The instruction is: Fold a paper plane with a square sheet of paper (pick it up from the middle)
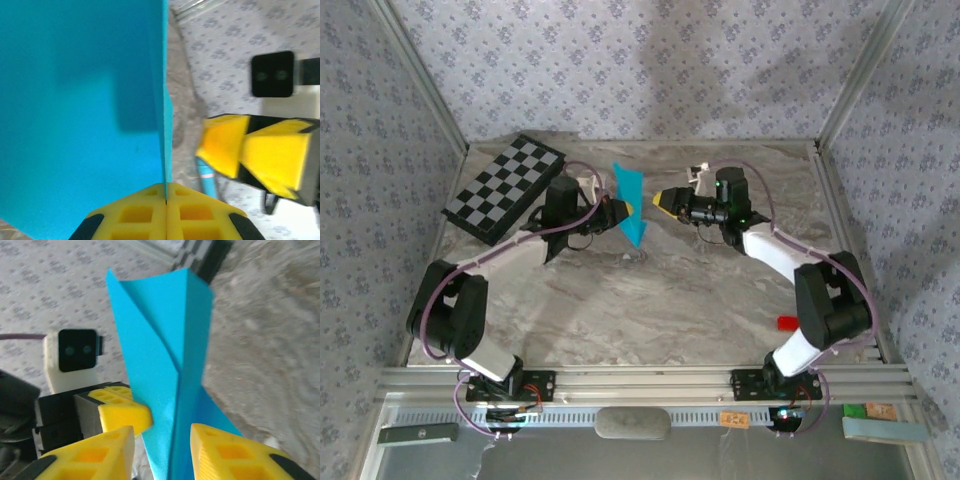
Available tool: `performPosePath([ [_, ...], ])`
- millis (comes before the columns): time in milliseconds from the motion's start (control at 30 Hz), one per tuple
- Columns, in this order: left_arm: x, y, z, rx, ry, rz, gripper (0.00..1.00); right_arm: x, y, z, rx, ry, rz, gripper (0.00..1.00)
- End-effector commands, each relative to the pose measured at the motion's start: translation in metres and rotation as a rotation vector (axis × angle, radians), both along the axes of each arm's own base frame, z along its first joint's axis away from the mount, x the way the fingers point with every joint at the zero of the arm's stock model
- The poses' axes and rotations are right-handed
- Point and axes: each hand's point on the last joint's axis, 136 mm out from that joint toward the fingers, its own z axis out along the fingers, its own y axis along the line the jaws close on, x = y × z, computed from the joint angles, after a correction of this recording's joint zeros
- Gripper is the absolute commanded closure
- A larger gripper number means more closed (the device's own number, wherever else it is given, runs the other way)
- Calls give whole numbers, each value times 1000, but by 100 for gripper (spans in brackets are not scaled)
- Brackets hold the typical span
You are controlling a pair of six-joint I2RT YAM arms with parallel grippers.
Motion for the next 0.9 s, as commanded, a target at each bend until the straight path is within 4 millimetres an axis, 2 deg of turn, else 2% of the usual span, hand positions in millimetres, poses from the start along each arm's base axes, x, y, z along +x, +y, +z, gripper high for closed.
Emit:
performPosePath([
  [0, -2, 28, -8, 289, -49, 35, 94, 0, -35, -17, -235, -20, -109, 57],
  [200, 5, 73, -37, 814, -56, 101, 94, -5, -72, -27, -459, -41, -192, 50],
  [400, 20, 102, -62, 1230, -49, 147, 94, -7, -95, -34, -556, -32, -263, 46],
  [700, 41, 102, -114, 1594, -57, 132, 96, -9, -105, -44, -577, -8, -293, 46],
  [867, 44, 93, -137, 1676, -57, 103, 96, -11, -106, -52, -578, 15, -292, 46],
])
